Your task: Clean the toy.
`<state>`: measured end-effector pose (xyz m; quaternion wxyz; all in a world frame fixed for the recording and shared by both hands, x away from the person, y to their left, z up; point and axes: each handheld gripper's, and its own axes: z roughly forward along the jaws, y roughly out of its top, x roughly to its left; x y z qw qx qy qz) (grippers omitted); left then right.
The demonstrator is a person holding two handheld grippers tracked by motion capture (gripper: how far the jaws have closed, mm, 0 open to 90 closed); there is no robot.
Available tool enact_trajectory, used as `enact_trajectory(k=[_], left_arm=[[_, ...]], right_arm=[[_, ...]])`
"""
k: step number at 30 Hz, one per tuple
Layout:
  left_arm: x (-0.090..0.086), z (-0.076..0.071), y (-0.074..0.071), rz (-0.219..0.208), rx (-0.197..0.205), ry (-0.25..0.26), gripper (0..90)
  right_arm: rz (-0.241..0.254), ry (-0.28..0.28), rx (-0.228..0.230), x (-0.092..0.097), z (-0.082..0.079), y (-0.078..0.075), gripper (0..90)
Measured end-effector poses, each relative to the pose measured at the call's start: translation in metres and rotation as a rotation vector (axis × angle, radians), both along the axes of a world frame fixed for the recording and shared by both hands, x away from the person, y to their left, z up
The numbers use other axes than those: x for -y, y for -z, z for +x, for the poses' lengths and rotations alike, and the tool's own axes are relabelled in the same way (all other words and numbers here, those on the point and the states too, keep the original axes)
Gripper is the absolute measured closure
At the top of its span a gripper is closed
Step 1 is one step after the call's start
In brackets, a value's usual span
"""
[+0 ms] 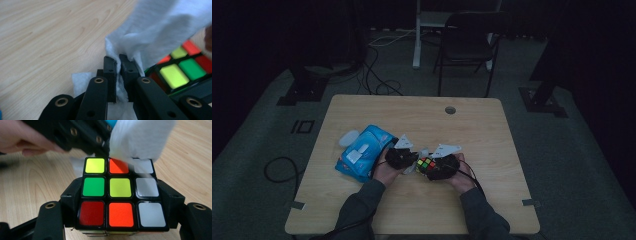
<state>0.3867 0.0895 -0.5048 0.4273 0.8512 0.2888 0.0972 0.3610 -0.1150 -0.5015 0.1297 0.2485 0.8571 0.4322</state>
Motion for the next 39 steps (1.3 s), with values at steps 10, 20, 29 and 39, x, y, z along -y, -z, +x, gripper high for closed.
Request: enact_trajectory(k=[10,20,29,39], left_arm=[[-0.002,-0.004,0.008,0.018,-0.024,0.010,85.9],[-0.004,-0.011,0.003,0.027,-0.016,0.031,85.9],[-0.004,-0.009,-0.002,0.000,-0.013,0.033,86.0],[0.000,0.000,-0.015,-0.038,0.019,0.007,85.9]], right_arm=[[0.032,0.019,0.004,0.006,0.002,-0.004,33.8],[0.047,0.064,0.004,0.014,0.006,-0.006,33.8],[0.019,0.047,0.007,0.011,0.005,-0.004,33.8],[0.005,-0.002,0.013,0.001,-0.001,-0.005,33.8]])
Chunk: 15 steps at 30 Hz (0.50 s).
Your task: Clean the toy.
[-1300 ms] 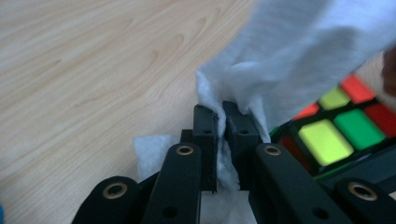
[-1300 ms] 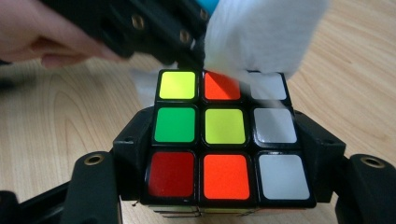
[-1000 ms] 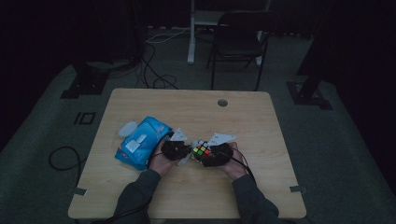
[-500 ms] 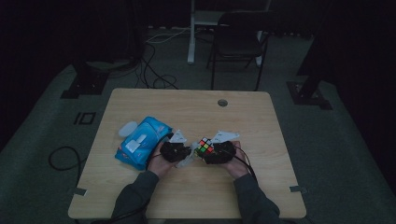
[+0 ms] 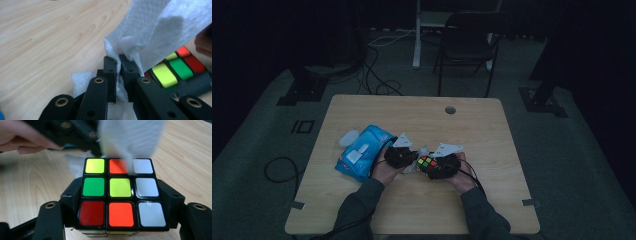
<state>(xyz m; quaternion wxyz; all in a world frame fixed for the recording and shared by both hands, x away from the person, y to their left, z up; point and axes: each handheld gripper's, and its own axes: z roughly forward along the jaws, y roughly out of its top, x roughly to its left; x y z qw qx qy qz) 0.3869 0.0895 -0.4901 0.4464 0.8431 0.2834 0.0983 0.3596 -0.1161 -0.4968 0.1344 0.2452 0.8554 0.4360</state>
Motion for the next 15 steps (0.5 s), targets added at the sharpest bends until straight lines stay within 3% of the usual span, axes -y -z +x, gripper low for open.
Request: enact_trajectory(k=[11,15], left_arm=[[0.002,0.008,0.009,-0.025,-0.029,-0.017,85.9],[0.002,0.007,0.015,-0.014,-0.042,-0.013,86.0]], right_arm=[[0.007,-0.022,0.010,-0.001,-0.003,-0.003,33.8],[0.012,-0.016,0.008,0.001,-0.002,-0.004,33.8]])
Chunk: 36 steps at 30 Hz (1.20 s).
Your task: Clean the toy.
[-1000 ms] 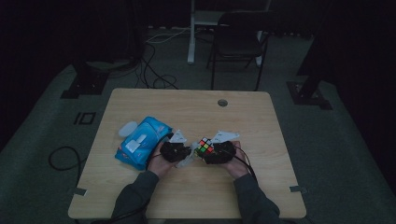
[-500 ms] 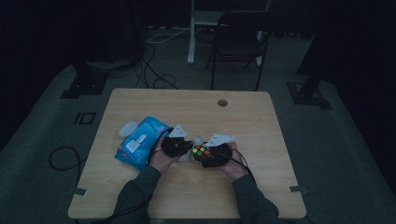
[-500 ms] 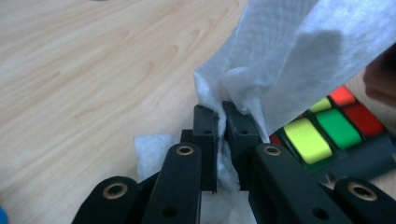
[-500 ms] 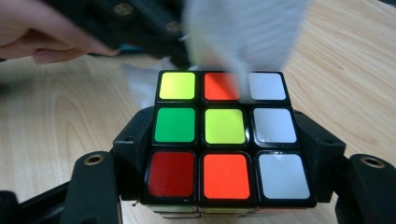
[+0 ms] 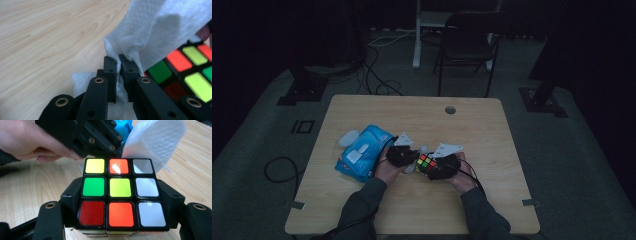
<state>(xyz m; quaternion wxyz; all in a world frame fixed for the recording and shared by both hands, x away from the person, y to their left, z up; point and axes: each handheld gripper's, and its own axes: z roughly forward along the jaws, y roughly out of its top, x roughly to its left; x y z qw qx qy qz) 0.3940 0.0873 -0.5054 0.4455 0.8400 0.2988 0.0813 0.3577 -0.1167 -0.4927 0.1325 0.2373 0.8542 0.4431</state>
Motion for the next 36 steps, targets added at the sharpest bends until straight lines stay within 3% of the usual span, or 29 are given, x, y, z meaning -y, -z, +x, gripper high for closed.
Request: enact_trajectory(k=[10,23,28,36], left_arm=[[-0.002,-0.006,0.003,0.034,-0.005,0.023,85.9],[-0.014,-0.021,0.000,0.017,0.011,0.021,85.8],[-0.010,-0.028,0.002,0.040,0.024,0.030,85.7],[-0.005,-0.032,-0.001,0.038,0.041,0.033,85.8]], right_arm=[[0.024,0.033,0.003,0.008,0.003,-0.004,33.8],[0.013,0.120,0.009,0.017,0.012,-0.007,33.8],[0.014,0.157,0.006,0.016,0.018,-0.011,33.8],[0.023,0.187,0.004,0.010,0.026,-0.014,33.8]])
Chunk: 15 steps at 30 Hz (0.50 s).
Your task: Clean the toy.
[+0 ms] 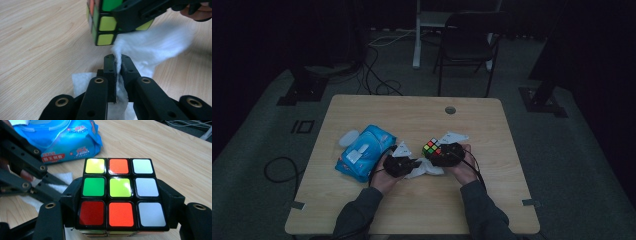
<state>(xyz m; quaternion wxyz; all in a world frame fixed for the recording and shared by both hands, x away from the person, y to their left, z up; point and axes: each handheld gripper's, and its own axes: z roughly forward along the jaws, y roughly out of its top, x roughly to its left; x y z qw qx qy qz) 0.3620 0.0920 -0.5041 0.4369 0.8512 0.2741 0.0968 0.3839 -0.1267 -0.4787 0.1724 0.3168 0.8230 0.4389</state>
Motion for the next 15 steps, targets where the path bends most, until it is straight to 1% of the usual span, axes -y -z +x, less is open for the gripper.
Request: enact_trajectory(k=[2,6,8,10,12,15], left_arm=[[0.000,0.000,-0.001,0.001,0.005,-0.002,85.8],[-0.001,-0.001,-0.003,-0.013,0.013,-0.014,85.8],[-0.002,0.000,-0.005,-0.013,0.017,-0.028,85.8],[-0.004,0.002,-0.005,-0.004,0.021,-0.046,85.8],[-0.008,0.005,-0.005,-0.006,0.017,-0.067,85.9],[-0.014,0.009,-0.006,0.001,0.013,-0.097,85.9]], right_arm=[[0.001,0.005,0.002,-0.001,0.001,-0.001,33.8],[0.003,0.006,0.003,-0.002,0.003,-0.004,33.8],[0.002,0.011,0.005,-0.002,0.004,-0.004,33.8],[0.009,0.014,0.007,-0.001,0.003,-0.006,33.8],[0.013,0.013,0.009,0.000,0.002,-0.007,33.8],[0.013,0.012,0.016,0.003,-0.001,-0.010,33.8]])
